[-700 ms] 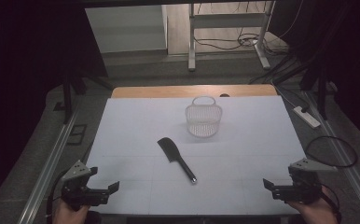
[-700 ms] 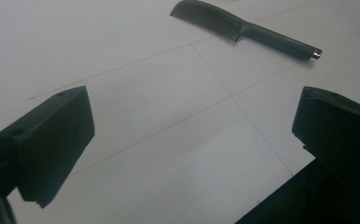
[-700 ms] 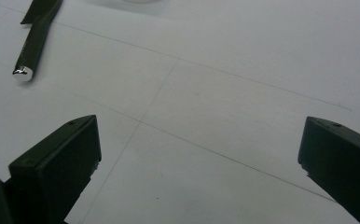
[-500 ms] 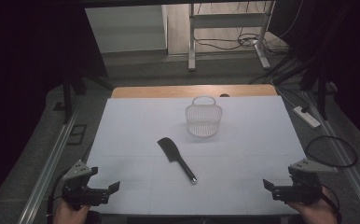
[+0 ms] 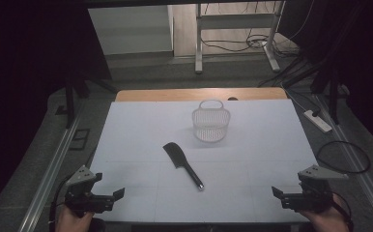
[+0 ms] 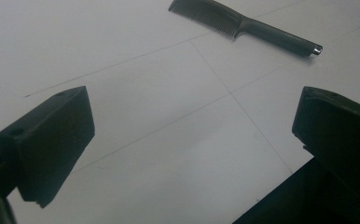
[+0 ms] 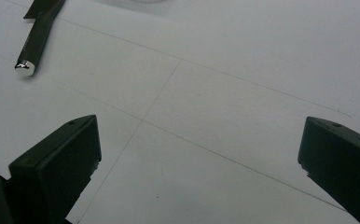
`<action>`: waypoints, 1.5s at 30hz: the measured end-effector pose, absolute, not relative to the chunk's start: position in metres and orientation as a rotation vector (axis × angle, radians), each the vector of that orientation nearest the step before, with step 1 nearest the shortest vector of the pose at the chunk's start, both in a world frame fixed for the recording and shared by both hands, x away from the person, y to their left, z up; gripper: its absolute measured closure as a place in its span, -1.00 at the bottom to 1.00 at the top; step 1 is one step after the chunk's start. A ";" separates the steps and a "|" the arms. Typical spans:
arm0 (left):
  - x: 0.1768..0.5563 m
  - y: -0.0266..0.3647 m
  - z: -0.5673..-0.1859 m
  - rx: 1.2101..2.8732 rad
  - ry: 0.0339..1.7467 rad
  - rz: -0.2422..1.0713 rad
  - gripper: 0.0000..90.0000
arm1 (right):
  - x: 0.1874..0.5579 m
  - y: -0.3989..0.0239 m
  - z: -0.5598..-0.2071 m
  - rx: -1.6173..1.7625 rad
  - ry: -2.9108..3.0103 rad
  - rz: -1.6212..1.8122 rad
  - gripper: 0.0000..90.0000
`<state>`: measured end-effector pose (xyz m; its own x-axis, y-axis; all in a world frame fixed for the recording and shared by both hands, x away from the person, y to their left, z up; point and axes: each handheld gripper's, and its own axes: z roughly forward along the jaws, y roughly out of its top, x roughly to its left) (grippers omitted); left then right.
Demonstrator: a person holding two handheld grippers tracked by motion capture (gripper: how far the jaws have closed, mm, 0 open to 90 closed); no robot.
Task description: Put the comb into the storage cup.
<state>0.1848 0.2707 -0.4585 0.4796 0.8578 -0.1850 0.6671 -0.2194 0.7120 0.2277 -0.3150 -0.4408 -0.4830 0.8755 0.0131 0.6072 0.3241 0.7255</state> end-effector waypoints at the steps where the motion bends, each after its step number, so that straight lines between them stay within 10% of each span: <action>1: 0.185 0.271 -0.458 1.965 1.262 0.318 -1.00 | 0.228 -0.315 -0.441 1.312 2.214 0.960 -1.00; 45: 0.212 0.243 -0.460 2.025 1.134 0.222 -1.00 | 0.228 -0.311 -0.442 1.284 2.241 0.919 -1.00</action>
<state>0.2124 0.2430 -0.4599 0.5852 0.7826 -0.2123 0.6446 -0.2902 0.7073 0.2284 -0.3108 -0.4420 -0.4996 0.8661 -0.0166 0.6053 0.3628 0.7085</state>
